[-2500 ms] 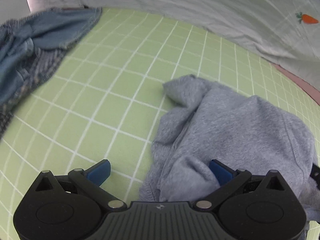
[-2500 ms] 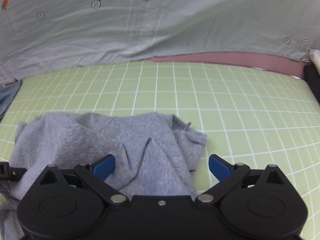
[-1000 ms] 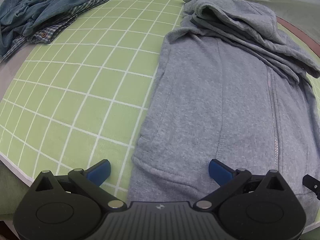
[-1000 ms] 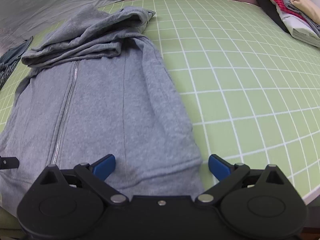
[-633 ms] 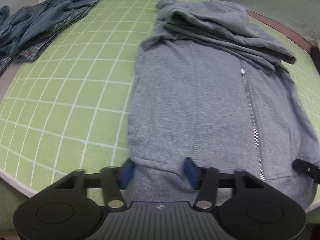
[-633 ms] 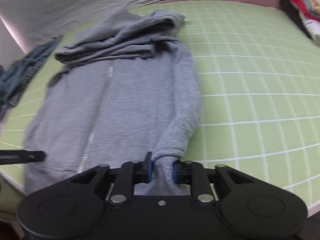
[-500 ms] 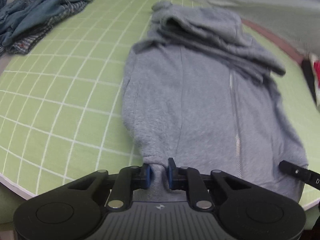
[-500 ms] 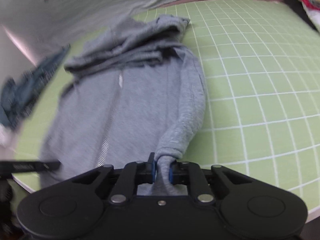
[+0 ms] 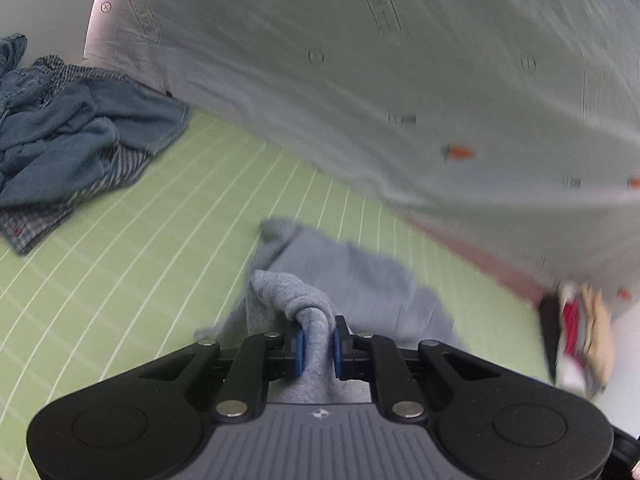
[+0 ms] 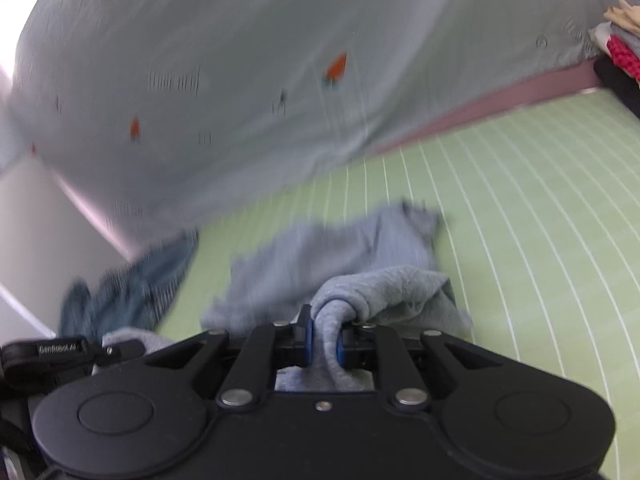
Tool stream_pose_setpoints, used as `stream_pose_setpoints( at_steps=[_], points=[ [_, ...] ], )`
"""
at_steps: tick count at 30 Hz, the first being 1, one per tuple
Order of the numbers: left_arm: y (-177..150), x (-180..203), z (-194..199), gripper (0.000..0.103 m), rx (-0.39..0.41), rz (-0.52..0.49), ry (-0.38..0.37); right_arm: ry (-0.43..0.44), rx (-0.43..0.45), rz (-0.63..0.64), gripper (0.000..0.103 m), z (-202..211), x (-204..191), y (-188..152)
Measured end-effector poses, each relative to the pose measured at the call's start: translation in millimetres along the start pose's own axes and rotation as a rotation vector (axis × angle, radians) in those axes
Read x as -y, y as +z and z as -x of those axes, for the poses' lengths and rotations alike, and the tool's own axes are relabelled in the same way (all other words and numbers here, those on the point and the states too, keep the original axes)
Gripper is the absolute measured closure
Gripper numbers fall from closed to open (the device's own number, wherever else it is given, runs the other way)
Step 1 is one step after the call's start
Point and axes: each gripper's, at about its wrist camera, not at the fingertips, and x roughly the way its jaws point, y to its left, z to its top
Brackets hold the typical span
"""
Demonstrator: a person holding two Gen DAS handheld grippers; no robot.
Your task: Fold clothes
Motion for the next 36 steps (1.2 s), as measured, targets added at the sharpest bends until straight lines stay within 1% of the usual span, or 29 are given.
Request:
stream_pose_setpoints(
  at_steps=[2,3,5,7,8,11,12,13,14,16,18,19,21,23,24,25,26,27,30,31,33,36],
  points=[
    [15,2,-10,0.088,0.019,0.016,-0.006,0.001,0.05,-0.028,0.092,-7,2,22],
    [19,1,-17,0.088,0.014,0.038,0.0,-0.004,0.066,-0.039,0.092,-13,4,31],
    [26,-3,-33,0.087,-0.003,0.088,0.014,-0.031,0.071,-0.051,0.092,-29,7,43],
    [31,-12,-52,0.087,-0.038,0.161,0.002,-0.058,0.054,-0.062,0.092,-46,12,50],
    [34,-15,-61,0.087,-0.05,0.183,0.001,-0.066,0.038,-0.074,0.091,-55,16,53],
    [45,-24,-92,0.086,-0.081,0.224,0.009,-0.098,0.001,-0.086,0.091,-85,26,60],
    [50,-26,-104,0.084,-0.09,0.235,0.013,-0.109,-0.016,-0.096,0.09,-97,30,64],
    [55,-28,-116,0.083,-0.1,0.249,0.016,-0.117,-0.031,-0.112,0.09,-109,35,69],
    [61,-29,-127,0.083,-0.114,0.265,0.02,-0.124,-0.049,-0.133,0.086,-120,41,72],
    [72,-32,-150,0.081,-0.148,0.286,0.028,-0.14,-0.085,-0.19,0.083,-142,53,81],
    [83,-32,-164,0.072,-0.152,0.271,0.043,-0.14,-0.105,-0.24,0.077,-157,62,87],
    [88,-32,-165,0.068,-0.137,0.261,0.05,-0.135,-0.103,-0.256,0.071,-161,65,90],
    [98,-35,-160,0.048,-0.08,0.251,0.065,-0.116,-0.091,-0.296,0.062,-162,71,95],
    [107,-41,-152,0.041,-0.028,0.248,0.08,-0.103,-0.051,-0.34,0.045,-157,77,100],
    [110,-44,-148,0.037,-0.011,0.248,0.09,-0.109,-0.031,-0.341,0.041,-154,78,102],
    [112,-48,-144,0.035,0.001,0.247,0.104,-0.13,-0.017,-0.317,0.03,-152,77,103],
    [112,-51,-142,0.033,0.005,0.25,0.12,-0.15,-0.004,-0.293,0.023,-150,75,104],
    [111,-54,-140,0.031,0.007,0.254,0.136,-0.17,0.009,-0.269,0.023,-148,74,106],
    [99,-59,-138,0.027,-0.027,0.259,0.161,-0.229,0.036,-0.194,0.023,-143,70,108],
    [95,-60,-137,0.026,-0.04,0.261,0.169,-0.246,0.021,-0.165,0.022,-144,69,106],
    [81,-60,-139,0.021,-0.083,0.235,0.182,-0.27,-0.017,-0.12,0.02,-145,67,98],
    [60,-56,-142,0.015,-0.169,0.174,0.17,-0.265,-0.088,-0.105,0.02,-150,67,83]
  ],
)
